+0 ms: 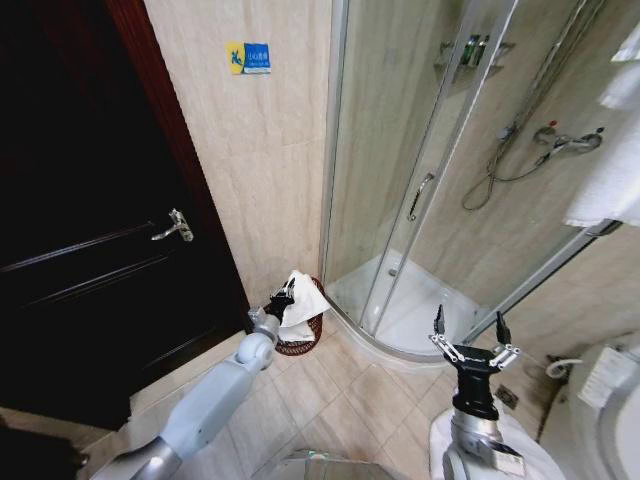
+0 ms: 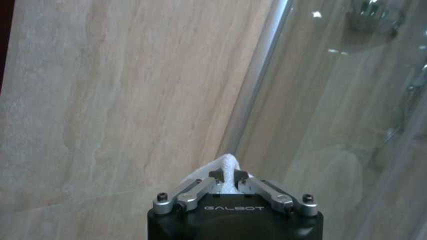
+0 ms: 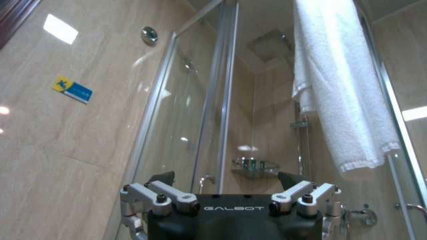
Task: Discard the used towel into the hamper.
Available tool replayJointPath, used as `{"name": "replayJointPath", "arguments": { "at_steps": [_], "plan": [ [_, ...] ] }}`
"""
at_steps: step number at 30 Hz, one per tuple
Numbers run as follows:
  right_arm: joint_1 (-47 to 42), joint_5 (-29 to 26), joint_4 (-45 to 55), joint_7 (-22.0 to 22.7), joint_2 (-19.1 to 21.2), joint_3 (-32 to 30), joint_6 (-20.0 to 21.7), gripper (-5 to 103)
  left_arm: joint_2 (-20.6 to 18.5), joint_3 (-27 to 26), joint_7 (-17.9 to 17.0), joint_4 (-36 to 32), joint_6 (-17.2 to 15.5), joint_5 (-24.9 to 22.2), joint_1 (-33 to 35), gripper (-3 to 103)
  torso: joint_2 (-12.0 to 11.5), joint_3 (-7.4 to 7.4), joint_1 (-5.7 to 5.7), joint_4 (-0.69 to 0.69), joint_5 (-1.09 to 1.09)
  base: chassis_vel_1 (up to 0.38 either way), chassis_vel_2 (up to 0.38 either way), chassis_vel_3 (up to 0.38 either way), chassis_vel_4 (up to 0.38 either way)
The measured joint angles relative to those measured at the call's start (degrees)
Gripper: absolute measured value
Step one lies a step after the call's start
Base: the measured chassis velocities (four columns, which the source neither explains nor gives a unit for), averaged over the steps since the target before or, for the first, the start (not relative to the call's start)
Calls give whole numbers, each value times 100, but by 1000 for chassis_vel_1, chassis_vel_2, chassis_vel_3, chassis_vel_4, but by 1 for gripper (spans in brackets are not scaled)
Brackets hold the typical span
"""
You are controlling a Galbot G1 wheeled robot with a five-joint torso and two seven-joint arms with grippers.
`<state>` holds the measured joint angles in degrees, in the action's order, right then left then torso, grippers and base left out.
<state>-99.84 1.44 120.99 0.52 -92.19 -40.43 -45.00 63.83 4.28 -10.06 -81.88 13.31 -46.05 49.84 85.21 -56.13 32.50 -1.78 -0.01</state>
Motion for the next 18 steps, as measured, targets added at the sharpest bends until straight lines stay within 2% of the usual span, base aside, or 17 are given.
{"name": "replayJointPath", "arguments": {
  "at_steps": [7, 18],
  "plan": [
    [-58, -6, 37, -14, 2, 1, -47, 100, 143, 101, -76, 240, -6, 13, -174, 7, 0, 0, -1, 0, 0, -38, 41, 40, -40],
    [-76, -1, 69, -39, 4, 21, -135, 100, 322, 197, -64, 533, 0, 13, -335, 7, 0, 0, 3, 0, 1, -127, 133, 128, -132]
  ]
}}
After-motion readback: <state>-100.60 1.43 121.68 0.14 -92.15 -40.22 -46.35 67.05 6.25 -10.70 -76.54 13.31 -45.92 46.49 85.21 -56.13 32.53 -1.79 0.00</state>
